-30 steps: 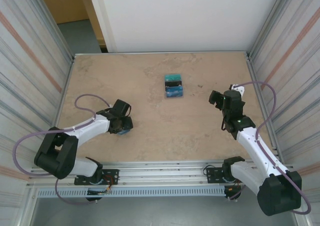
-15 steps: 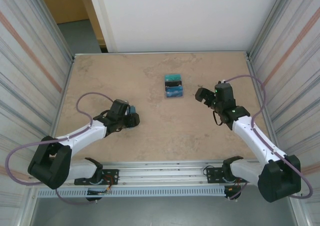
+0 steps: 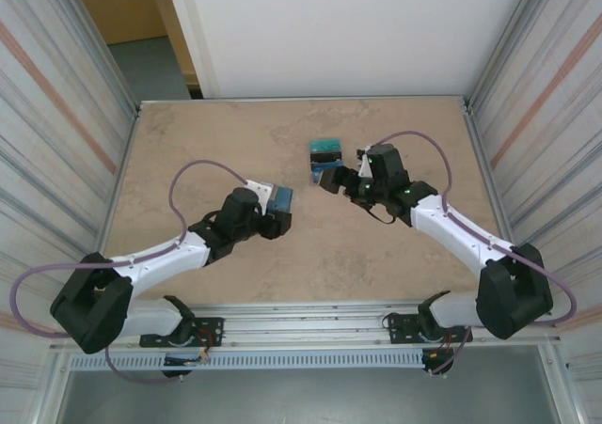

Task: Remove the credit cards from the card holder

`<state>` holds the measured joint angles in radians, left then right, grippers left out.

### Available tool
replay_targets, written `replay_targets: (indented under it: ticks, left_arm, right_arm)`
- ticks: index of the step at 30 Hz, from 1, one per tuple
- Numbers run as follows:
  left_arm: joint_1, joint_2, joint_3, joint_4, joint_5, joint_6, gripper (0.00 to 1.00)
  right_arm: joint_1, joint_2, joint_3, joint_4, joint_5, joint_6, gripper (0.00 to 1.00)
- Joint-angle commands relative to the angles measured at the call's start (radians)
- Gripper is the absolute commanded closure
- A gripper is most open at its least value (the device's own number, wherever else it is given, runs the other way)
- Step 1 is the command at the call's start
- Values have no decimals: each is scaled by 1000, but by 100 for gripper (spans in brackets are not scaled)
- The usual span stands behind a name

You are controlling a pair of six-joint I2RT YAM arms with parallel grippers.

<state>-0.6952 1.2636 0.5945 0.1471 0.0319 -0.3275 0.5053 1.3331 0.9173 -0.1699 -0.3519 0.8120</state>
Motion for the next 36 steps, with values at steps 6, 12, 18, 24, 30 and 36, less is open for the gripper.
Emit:
replay_targets:
  ticks: [6, 12, 18, 24, 30, 36]
  left_arm:
    - [-7, -1, 58, 150, 82, 71, 36]
    - [-15, -7, 57, 160, 112, 74, 36]
    - [-22, -20, 57, 158, 134, 84, 35]
    - [-29, -31, 58, 156, 141, 92, 35]
    - [-28, -46, 58, 160, 154, 86, 27]
    - [-28, -90, 54, 151, 162, 70, 1]
  right_arm:
    - [78, 61, 39, 140, -134, 37, 13]
    - [113, 124, 87, 150, -144, 16, 18]
    - [126, 179, 117, 177, -167, 19, 25]
    - [127, 228, 137, 223, -215, 41, 42]
    - [126, 247, 149, 237, -230, 43, 77]
    - [105, 232, 144, 236, -235, 33, 88]
